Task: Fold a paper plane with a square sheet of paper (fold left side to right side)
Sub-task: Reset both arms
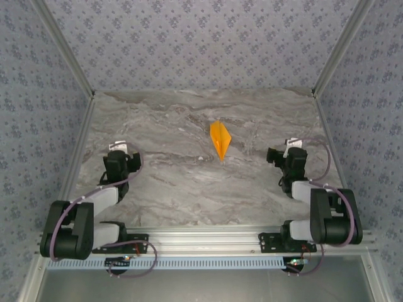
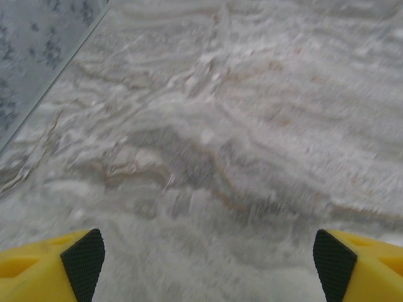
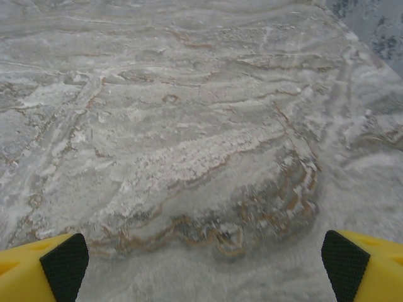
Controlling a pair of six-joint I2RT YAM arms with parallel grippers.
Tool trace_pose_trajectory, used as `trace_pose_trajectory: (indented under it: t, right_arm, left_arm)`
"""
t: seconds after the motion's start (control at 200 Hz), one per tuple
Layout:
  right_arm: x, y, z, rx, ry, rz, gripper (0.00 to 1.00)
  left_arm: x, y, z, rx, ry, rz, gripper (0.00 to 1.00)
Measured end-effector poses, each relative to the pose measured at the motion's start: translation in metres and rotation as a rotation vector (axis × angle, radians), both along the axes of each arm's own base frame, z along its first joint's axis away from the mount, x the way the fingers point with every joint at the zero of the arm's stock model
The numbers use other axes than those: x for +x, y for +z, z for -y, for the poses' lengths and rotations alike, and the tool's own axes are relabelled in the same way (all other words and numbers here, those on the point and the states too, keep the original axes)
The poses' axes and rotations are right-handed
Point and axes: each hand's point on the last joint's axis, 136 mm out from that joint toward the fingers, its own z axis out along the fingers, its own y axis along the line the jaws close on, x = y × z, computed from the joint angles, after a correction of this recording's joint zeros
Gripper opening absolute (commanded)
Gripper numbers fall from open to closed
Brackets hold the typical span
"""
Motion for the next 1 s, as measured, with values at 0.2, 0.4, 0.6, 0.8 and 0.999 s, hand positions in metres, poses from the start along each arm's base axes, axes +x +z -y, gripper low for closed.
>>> trace_pose_trajectory:
  t: [0.2,0.4,0.6,0.8,0.999]
  right_arm:
    - [0.009,-0.022,-0.003,0.015,0.044,-0.022,1.0]
    - [0.021,-0.008,-0.006,0.01,0.069,0.025,1.0]
    - [0.022,-0.007,-0.014,-0.006,0.096,0.025,1.0]
    - [0.024,-0.004,-0.018,-0.018,0.11,0.03,1.0]
    - [0.024,-0.004,-0.018,-0.021,0.112,0.03,1.0]
  left_arm:
    - [0.015,0.011,-0.006,-0.051,-0.041,0.085,0.98]
    - [0.025,-0.009,-0.008,-0.066,-0.06,0.118,0.98]
    - [0.041,-0.012,-0.009,-0.071,-0.061,0.077,0.98]
    - [0.05,-0.001,-0.009,-0.07,-0.062,0.102,0.98]
    - [0.049,-0.007,-0.005,-0.075,-0.087,0.07,0.98]
